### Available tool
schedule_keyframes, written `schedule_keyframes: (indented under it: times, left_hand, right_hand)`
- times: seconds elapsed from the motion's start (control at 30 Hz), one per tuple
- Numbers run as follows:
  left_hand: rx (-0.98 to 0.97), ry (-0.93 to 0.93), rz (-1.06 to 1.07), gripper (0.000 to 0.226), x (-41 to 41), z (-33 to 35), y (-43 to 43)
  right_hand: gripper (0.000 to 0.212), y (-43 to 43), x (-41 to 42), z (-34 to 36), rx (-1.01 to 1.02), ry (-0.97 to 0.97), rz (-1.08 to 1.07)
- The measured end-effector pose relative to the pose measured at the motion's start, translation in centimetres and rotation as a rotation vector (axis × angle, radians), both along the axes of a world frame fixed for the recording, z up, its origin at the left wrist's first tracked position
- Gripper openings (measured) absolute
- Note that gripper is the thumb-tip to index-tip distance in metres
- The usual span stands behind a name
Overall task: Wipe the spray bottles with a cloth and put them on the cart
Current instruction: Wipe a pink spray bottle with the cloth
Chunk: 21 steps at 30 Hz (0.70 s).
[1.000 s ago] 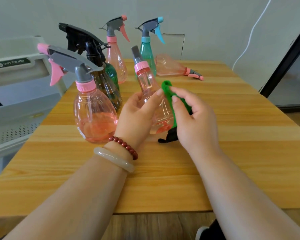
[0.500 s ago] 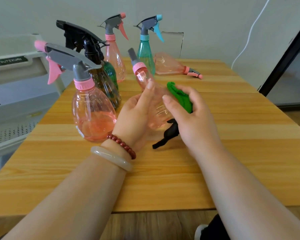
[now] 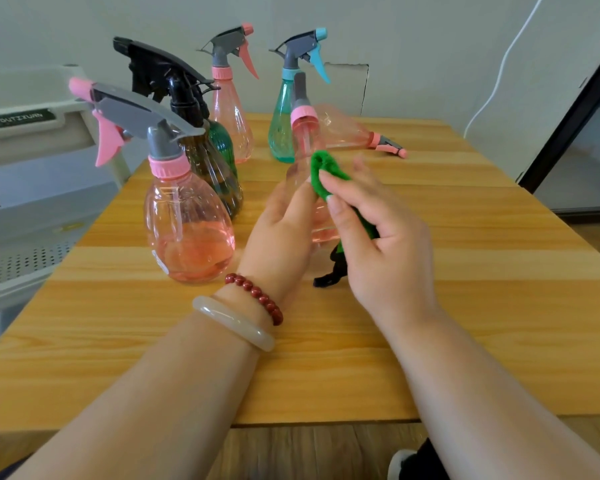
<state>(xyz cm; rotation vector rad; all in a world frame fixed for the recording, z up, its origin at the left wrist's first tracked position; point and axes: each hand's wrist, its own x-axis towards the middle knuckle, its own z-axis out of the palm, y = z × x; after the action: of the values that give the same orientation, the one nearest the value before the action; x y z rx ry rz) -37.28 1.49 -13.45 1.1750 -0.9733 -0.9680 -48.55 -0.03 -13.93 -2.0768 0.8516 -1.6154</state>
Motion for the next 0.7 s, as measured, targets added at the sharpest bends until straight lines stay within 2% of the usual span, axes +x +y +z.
schedule_keyframes:
  times: [0.07,0.17,0.2,0.27,0.33,0.4,0.53,0.6,0.7]
  left_hand:
    - [-0.016,0.002,0.022,0.060,-0.1,0.2,0.1]
    - [-0.036,0.044,0.028,0.043,-0.7,0.3,0.2]
    - [-0.042,0.039,0.035,0.052,-0.7,0.3,0.2]
    - [-0.044,0.013,0.040,0.069,-0.5,0.3,0.1]
    - [-0.048,-0.022,0.059,0.083,-0.3,0.4,0.1]
    - [-0.057,0.004,0.064,0.085,-0.3,0.5,0.1]
    - [-0.096,0.029,0.072,0.079,-0.5,0.0,0.0]
    - [-0.126,-0.007,0.077,0.070,-0.6,-0.1,0.0]
    - [-0.194,-0.068,0.089,0.044,-0.5,0.0,0.2]
  right_hand:
    - [0.027,-0.3,0.1,0.1,0.010,-0.027,-0.039]
    - [0.027,-0.6,-0.2,0.3,0.203,-0.111,-0.090]
    - [0.027,-0.6,-0.3,0.3,0.228,-0.114,-0.090]
    - [0.028,-0.1,-0.1,0.3,0.146,-0.077,-0.059]
    - [0.029,0.5,0.3,0.0,-0.029,-0.001,-0.015]
    - [0.029,0.4,0.5,-0.1,-0.054,0.004,-0.022]
    - [0.025,-0.5,-0.3,0.7,0.343,-0.186,-0.133]
    - [0.025,-0.4,-0.5,0.9,0.303,-0.155,-0.133]
    - [0.028,0.2,-0.2,0.5,0.054,-0.075,-0.044]
